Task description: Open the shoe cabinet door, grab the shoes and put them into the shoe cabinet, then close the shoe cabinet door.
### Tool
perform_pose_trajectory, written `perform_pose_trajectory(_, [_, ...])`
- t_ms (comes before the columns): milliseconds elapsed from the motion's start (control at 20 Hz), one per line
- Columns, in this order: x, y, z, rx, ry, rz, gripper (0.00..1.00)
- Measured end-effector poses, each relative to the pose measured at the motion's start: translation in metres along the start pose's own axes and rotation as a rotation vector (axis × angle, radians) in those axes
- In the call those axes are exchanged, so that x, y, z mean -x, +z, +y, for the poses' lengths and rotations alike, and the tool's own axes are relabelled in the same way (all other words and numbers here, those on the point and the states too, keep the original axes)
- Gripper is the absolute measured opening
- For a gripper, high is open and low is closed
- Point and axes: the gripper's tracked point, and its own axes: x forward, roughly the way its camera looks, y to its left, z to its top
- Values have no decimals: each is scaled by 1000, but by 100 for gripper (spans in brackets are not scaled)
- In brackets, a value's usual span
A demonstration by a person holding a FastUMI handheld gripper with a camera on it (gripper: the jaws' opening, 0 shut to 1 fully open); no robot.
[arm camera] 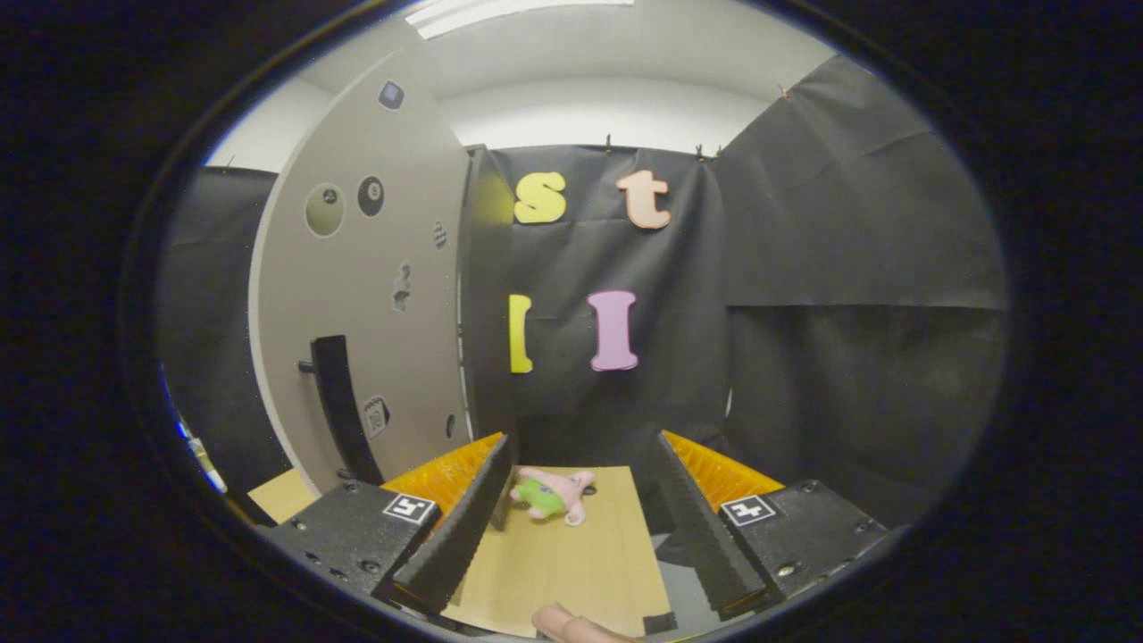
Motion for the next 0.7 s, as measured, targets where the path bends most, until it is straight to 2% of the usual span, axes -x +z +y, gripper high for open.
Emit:
perform_pose_trajectory(250, [-7,-10,71,59,122,21,100])
perform_pose_trajectory(300, [-6,-10,77,86,101,14,100])
perform_pose_trajectory(400, [-2,-8,90,88,88,-7,92])
perform_pose_trajectory(550, [-4,-15,127,37,149,7,92])
perform_pose_trajectory(700, [-4,-11,161,75,158,-6,92])
